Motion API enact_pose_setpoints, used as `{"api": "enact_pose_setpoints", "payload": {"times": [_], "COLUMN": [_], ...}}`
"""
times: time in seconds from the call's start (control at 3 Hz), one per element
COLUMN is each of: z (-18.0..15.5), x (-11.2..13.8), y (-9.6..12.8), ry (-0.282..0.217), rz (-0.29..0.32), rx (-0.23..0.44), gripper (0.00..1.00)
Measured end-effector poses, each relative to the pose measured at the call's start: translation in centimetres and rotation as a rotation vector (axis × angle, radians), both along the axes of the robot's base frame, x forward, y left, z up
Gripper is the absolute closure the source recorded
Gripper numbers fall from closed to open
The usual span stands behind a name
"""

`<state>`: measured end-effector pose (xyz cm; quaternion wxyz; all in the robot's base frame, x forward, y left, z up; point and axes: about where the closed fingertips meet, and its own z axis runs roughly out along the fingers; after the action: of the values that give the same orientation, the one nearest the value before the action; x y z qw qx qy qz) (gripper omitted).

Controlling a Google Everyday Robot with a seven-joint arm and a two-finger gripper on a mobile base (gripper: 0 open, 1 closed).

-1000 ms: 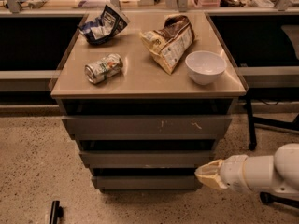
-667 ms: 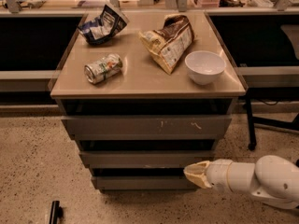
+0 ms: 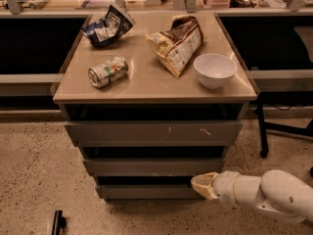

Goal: Open middle drawer

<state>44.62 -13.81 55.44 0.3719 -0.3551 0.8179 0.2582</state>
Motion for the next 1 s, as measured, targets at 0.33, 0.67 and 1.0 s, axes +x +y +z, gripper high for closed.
{"api": "enact_pose_setpoints", "payload": {"times": [0.33, 0.67, 1.0], "z": [-1.9, -3.5, -4.7], "x": [3.4, 7.8, 12.0], "y": [-1.0, -2.4, -4.0], "ry": [-0.031, -0.084, -0.107], "rz": [-0.052, -0.123, -0.178], "rx": [0.016, 0.033, 0.03], "gripper": [1.0, 1.0, 1.0]}}
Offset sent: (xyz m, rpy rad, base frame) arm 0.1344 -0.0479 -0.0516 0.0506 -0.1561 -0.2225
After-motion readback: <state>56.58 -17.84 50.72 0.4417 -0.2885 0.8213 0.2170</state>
